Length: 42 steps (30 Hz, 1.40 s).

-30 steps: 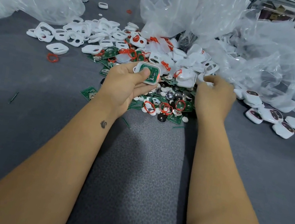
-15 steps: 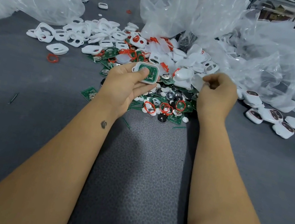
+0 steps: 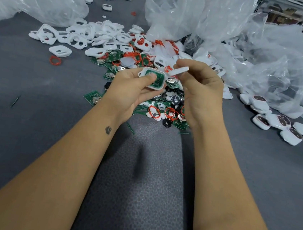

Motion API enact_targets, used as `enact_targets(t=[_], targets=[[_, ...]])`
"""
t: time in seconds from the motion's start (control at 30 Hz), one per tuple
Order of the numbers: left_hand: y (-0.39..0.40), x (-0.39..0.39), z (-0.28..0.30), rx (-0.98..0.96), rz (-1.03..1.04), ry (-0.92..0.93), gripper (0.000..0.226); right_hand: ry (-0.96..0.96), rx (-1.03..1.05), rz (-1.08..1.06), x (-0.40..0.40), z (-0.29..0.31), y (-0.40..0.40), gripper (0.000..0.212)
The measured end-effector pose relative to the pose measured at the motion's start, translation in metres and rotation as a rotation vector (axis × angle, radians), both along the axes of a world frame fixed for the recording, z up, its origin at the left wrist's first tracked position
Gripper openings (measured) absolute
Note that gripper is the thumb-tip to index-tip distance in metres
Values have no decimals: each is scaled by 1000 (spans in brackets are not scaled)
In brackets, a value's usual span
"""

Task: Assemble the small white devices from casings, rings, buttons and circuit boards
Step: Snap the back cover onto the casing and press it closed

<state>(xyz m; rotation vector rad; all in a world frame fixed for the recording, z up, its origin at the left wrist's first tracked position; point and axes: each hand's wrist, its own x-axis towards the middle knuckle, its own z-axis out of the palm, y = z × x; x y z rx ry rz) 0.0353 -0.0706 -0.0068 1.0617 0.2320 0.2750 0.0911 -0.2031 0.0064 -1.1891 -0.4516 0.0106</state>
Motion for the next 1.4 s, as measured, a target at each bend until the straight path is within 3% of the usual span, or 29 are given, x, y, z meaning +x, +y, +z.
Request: enact_targets(t=[0.6, 0.7, 0.77, 0.83, 0.93, 1.03, 1.23, 1.4], targets=[[-2, 0, 0, 82, -74, 19, 13, 62, 106, 73, -7, 5, 1, 33], [-3, -1, 0, 113, -86, 25, 13, -14, -12, -180, -5, 2, 2, 30], [-5, -1, 0, 145, -112, 25, 14, -174, -209, -469, -3, -3, 3, 27], [-7, -2, 0, 173, -138, 27, 14, -360, -366, -591, -5, -7, 5, 25], [-8, -2, 0, 168, -125, 12, 16, -540, -562, -557, -8, -11, 7, 23], [-3, -2, 1, 89, -59, -30, 17, -579, -686, -456, -10, -12, 9, 20], [4, -4, 2, 85, 20, -16, 20, -417, -699, -205, -14, -10, 9, 19], [5, -5, 4, 63, 9, 9, 17, -359, -628, -228, -14, -7, 9, 21]])
